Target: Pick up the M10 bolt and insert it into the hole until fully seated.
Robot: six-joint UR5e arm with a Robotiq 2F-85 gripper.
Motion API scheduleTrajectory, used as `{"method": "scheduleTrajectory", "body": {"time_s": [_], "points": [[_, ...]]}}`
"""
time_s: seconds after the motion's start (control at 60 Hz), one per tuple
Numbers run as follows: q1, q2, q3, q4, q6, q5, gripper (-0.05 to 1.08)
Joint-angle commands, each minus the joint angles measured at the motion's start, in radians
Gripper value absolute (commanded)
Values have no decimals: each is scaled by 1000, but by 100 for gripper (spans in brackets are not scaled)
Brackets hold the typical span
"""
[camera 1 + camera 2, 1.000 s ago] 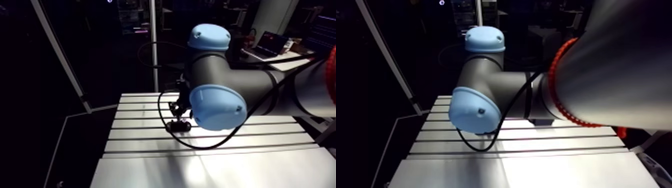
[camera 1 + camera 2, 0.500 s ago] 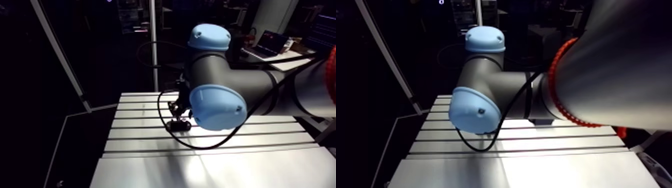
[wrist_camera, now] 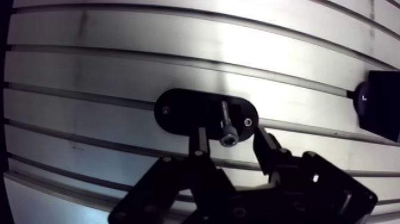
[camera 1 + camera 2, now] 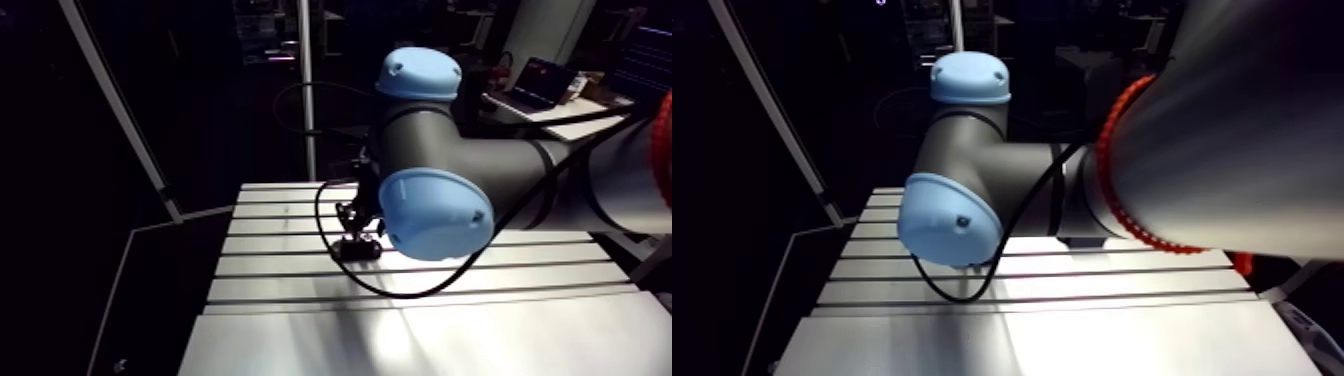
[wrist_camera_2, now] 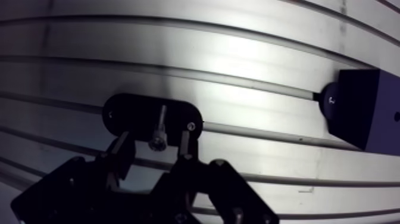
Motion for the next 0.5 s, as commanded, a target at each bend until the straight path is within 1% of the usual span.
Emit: {"method": "scheduleTrajectory", "body": {"time_s": [0.017,0.417,0.5], "points": [[0,4,0,0,0,0,49],[0,13,-3,0,0,0,50],[0,13,-3,0,1,0,51]]}}
